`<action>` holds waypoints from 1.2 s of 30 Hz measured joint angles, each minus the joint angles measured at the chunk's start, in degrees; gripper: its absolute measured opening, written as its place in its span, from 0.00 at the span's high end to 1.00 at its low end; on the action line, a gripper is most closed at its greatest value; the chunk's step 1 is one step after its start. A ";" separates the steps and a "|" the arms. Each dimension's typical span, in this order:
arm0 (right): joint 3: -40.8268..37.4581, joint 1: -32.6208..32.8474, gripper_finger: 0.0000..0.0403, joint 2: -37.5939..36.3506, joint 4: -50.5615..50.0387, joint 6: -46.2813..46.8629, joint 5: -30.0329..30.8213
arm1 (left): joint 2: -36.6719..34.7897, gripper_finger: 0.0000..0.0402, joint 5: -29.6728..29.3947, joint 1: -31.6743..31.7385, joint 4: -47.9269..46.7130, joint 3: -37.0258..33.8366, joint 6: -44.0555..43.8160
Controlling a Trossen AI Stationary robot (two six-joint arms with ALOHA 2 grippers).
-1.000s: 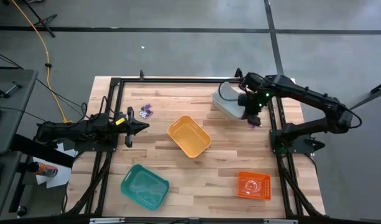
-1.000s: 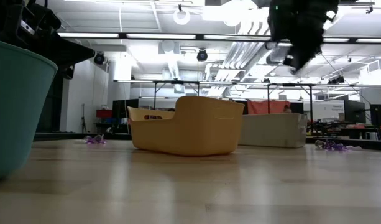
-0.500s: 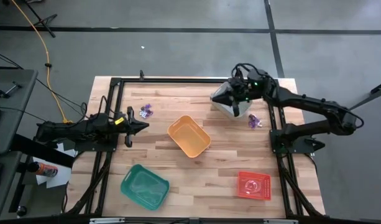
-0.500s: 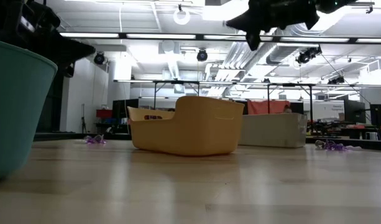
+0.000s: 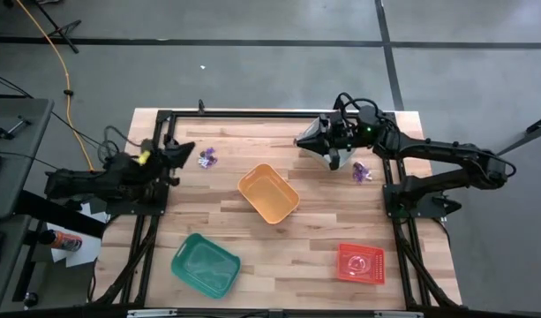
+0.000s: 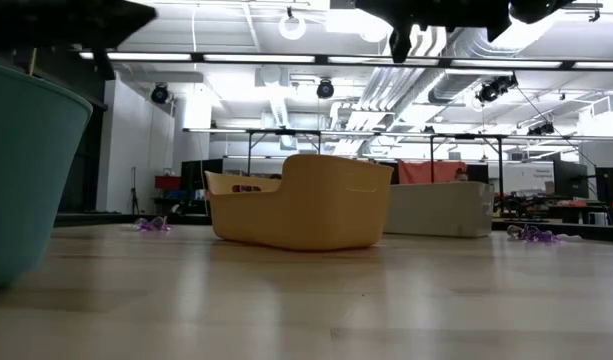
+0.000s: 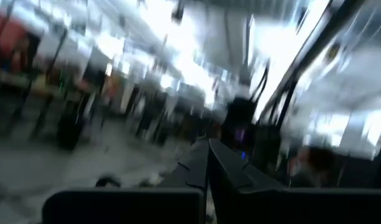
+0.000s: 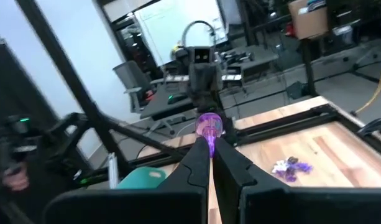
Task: Sort Halloween decoration
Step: Put the purple witch hat toy into the white bin
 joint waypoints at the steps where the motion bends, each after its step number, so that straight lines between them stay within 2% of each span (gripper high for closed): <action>1: 0.13 0.15 1.00 0.00 0.05 -0.02 0.76 | 3.53 1.00 0.30 0.13 -1.23 2.21 -0.66; 4: 0.14 0.35 1.00 0.00 0.76 0.01 2.83 | 15.57 1.00 0.46 1.11 -1.61 9.52 -0.39; 7: 0.16 0.36 1.00 0.00 1.68 -1.90 3.43 | 26.37 1.00 2.46 2.55 -1.77 18.55 4.46; 10: 0.16 0.70 1.00 0.00 2.31 -4.31 3.64 | 34.06 1.00 9.25 3.27 -2.78 27.45 10.75; 13: 0.16 1.57 1.00 0.00 2.31 -7.63 3.62 | 38.93 1.00 19.38 3.28 -7.27 34.87 13.07; 16: 0.16 2.82 1.00 0.00 2.11 -11.25 3.60 | 41.38 1.00 28.17 3.27 -10.72 38.66 12.63; 18: 0.16 3.56 1.00 0.00 1.92 -12.80 3.60 | 42.16 1.00 31.18 3.10 -10.74 39.37 13.15; 21: 0.16 4.28 1.00 0.00 1.63 -13.77 3.58 | 43.11 1.00 30.69 3.26 -11.14 39.38 13.39; 30: 0.17 4.53 1.00 0.00 1.75 -12.96 3.71 | 43.84 1.00 22.17 3.28 -11.13 39.38 11.21; 31: 0.19 4.53 1.00 0.00 1.81 -11.10 4.82 | 43.84 1.00 21.49 3.28 -11.13 39.38 11.21; 33: 0.40 4.22 1.00 0.00 0.89 -6.94 10.91 | 43.84 1.00 19.95 3.28 -11.15 39.38 11.22; 36: 4.85 1.56 1.00 0.28 -11.84 -6.02 20.75 | 43.84 1.00 15.25 3.28 -11.13 39.38 11.21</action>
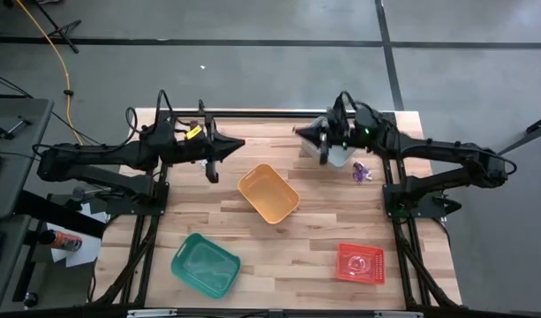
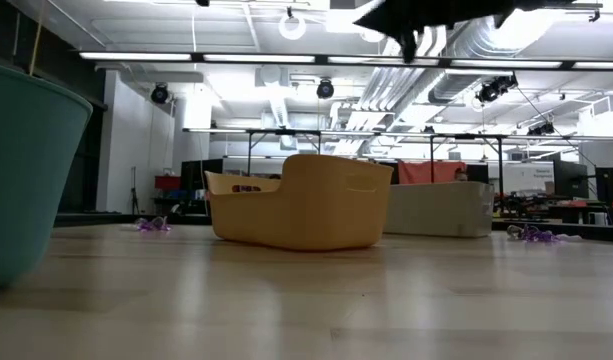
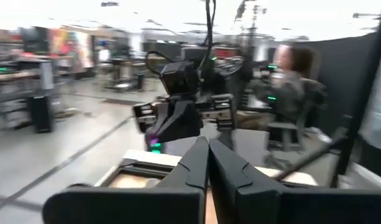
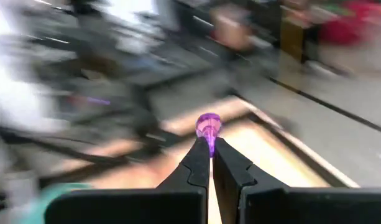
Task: Sort Halloween decoration
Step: Put the purple witch hat toy into the white bin
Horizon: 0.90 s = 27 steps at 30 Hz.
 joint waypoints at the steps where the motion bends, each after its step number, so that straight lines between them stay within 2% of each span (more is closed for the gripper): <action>1: 2.67 -1.25 1.00 0.50 -6.28 -0.16 2.42 | 0.00 1.00 -1.82 0.00 -0.01 0.00 -0.12; 4: 11.29 -5.59 1.00 3.97 -27.76 2.59 10.01 | -0.02 1.00 -5.16 0.00 0.00 0.00 -1.35; 6: 16.18 -9.31 1.00 7.65 -39.68 6.37 13.02 | -0.02 1.00 -6.65 0.00 -0.02 0.00 -2.08; 10: 19.45 -16.53 0.98 14.83 -52.54 13.86 13.39 | -0.04 1.00 -8.47 0.00 -0.89 0.00 -2.62; 13: 17.34 -19.90 0.97 19.08 -55.15 18.91 12.49 | -0.02 1.00 -8.49 0.00 -3.07 -0.02 -2.70; 16: 14.78 -21.49 0.96 22.18 -55.18 24.91 8.51 | -0.02 1.00 -8.49 0.00 -5.57 -0.02 -3.79; 19: 13.00 -21.01 0.95 24.18 -54.91 27.91 6.85 | -0.02 1.00 -8.49 0.00 -7.63 -0.02 -4.65; 23: 11.13 -19.37 0.95 26.24 -54.63 32.83 9.00 | -0.04 1.00 -8.52 0.00 -9.40 -0.02 -4.63; 27: 8.39 -18.78 0.95 28.13 -51.95 44.57 7.50 | -0.02 1.00 -8.50 0.00 -10.43 -0.04 -4.61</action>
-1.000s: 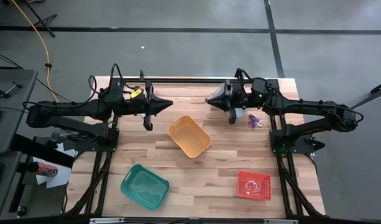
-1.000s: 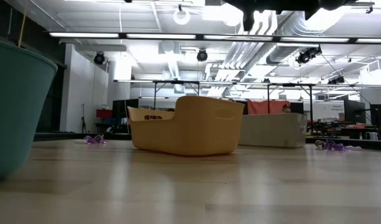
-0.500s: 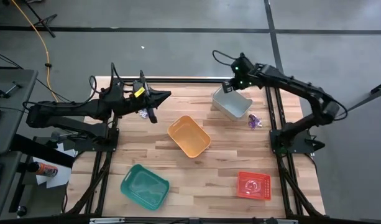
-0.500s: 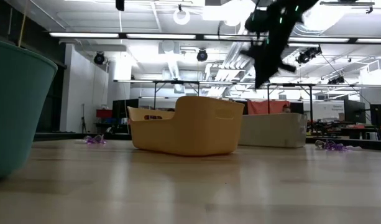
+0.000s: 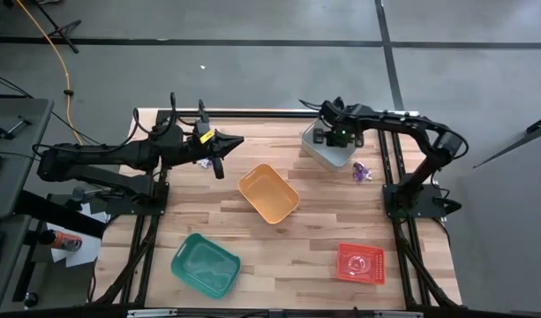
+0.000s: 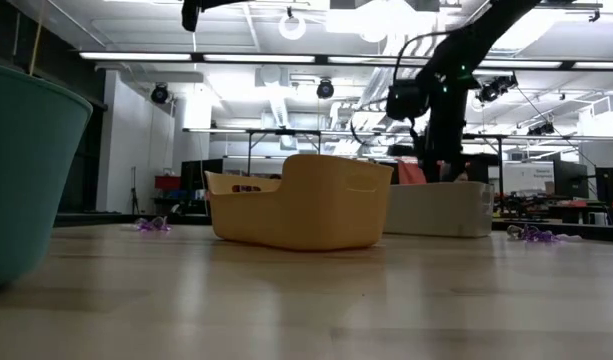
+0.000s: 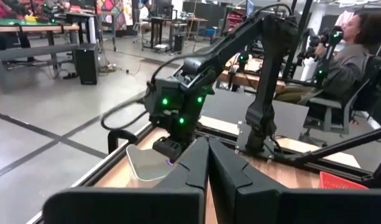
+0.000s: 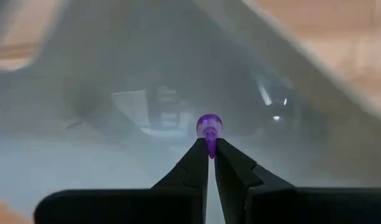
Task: Sort Halloween decoration
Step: Put the purple witch hat toy into the white bin
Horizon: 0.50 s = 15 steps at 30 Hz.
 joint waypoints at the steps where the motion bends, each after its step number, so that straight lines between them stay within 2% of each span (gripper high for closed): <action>1: -0.73 0.00 0.95 0.36 0.69 3.01 -0.71 | 0.00 1.00 -0.02 0.00 -0.09 0.00 0.00; 7: -2.26 0.00 0.95 0.66 2.03 12.98 1.75 | 0.00 1.00 0.00 0.00 -1.06 0.00 0.02; 15: -2.26 -0.01 0.95 0.65 4.02 13.10 3.08 | 0.00 1.00 -0.01 0.00 -1.66 0.00 0.04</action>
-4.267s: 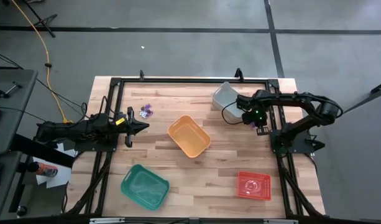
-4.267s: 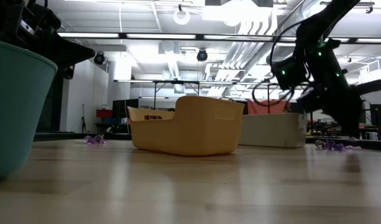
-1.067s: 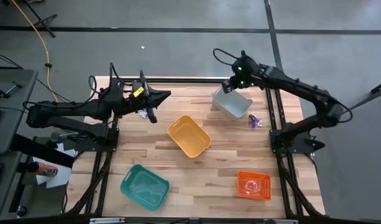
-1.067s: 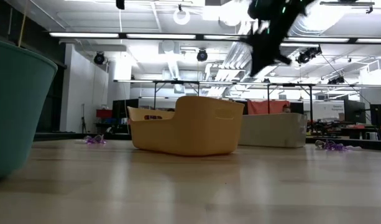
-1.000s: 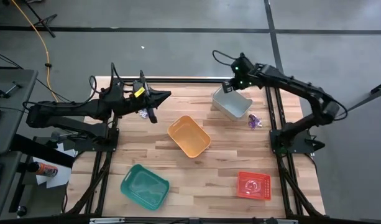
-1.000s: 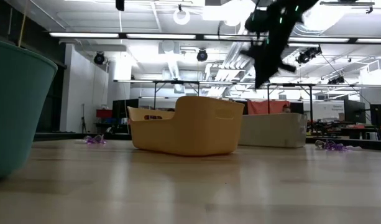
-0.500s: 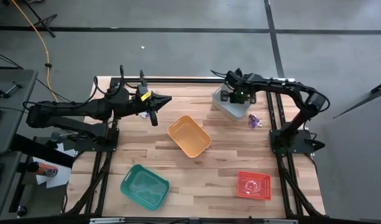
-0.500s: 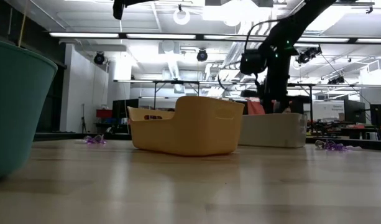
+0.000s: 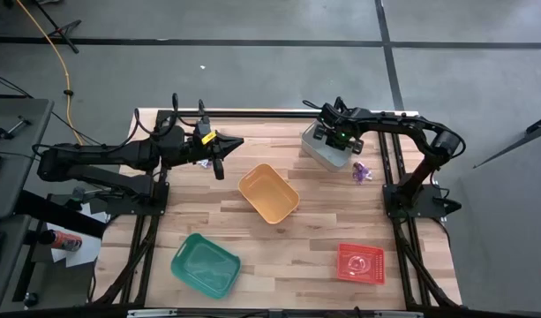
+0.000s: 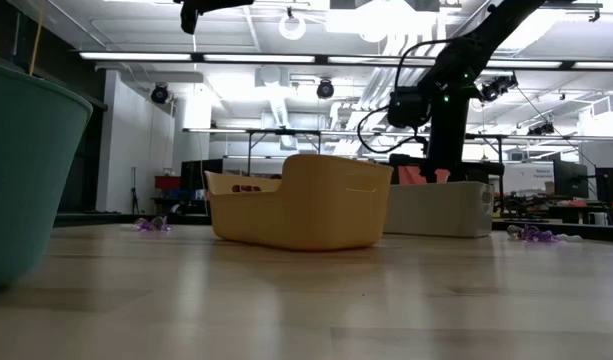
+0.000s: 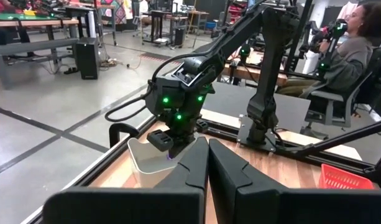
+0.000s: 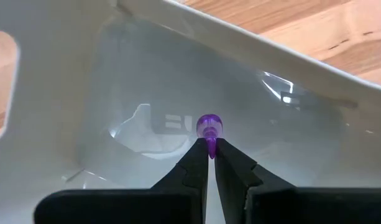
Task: Sort Halloween decoration
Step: Put the purple witch hat toy into the white bin
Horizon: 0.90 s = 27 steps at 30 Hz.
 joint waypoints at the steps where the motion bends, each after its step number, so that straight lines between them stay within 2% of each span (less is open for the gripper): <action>1: 0.00 0.01 0.95 0.00 -0.18 -0.08 0.03 | 0.00 1.00 0.01 0.00 -0.01 0.00 0.00; 6: 0.00 0.27 0.88 0.00 -0.15 -1.72 -0.14 | 0.00 1.00 0.01 0.00 -0.17 0.00 -0.09; 11: 0.00 0.62 0.72 0.00 -0.21 -2.10 -0.15 | 0.00 1.00 0.01 0.00 -0.17 0.00 -0.11; 14: 0.55 0.37 0.63 -1.09 -0.14 -6.13 -0.70 | -0.17 1.00 0.01 0.00 -0.27 0.00 -0.09; 19: 4.66 0.24 0.57 -8.44 1.68 -21.20 2.90 | -0.94 1.00 -3.19 -0.02 -1.41 -0.05 -2.26; 24: 5.70 3.46 0.57 -19.39 11.91 -40.86 1.68 | -1.34 1.00 -9.48 0.41 -1.20 -0.02 -3.02; 27: 5.70 7.35 0.60 -24.45 15.93 -49.90 0.80 | -1.42 1.00 -10.02 1.25 -0.92 -0.02 -3.12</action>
